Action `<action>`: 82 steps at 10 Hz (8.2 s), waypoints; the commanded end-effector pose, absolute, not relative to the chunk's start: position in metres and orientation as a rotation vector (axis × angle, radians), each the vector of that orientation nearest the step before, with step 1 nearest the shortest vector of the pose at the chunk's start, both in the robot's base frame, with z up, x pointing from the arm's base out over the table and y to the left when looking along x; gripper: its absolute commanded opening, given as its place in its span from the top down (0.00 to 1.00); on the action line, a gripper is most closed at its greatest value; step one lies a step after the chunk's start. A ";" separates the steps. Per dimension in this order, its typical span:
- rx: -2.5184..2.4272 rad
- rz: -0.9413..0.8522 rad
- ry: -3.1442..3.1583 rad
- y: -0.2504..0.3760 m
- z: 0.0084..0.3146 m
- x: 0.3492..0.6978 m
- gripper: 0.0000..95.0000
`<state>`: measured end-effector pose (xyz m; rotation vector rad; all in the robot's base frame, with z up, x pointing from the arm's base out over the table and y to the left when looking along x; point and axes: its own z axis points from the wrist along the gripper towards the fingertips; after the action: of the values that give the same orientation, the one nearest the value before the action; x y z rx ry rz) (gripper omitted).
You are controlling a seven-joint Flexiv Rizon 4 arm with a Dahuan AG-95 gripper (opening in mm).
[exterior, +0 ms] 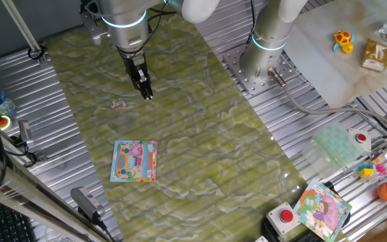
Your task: Assemble one piece of a puzzle
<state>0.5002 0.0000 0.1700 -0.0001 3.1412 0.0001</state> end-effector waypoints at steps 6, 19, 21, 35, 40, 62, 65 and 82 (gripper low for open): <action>0.125 0.016 3.130 0.000 0.171 0.501 1.00; -0.044 0.002 3.138 -0.008 0.137 0.531 1.00; -0.106 0.003 3.135 -0.010 0.125 0.538 1.00; -0.103 -0.029 3.144 -0.001 0.110 0.574 1.00; -0.090 0.039 3.138 -0.001 0.110 0.574 1.00; -0.283 0.002 3.134 -0.086 0.028 0.583 0.60; -0.251 0.001 3.136 -0.086 0.026 0.582 0.60; -0.138 -0.006 3.154 -0.090 0.010 0.571 0.40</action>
<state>0.5718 -0.0896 0.0077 -0.1369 3.1541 -0.0038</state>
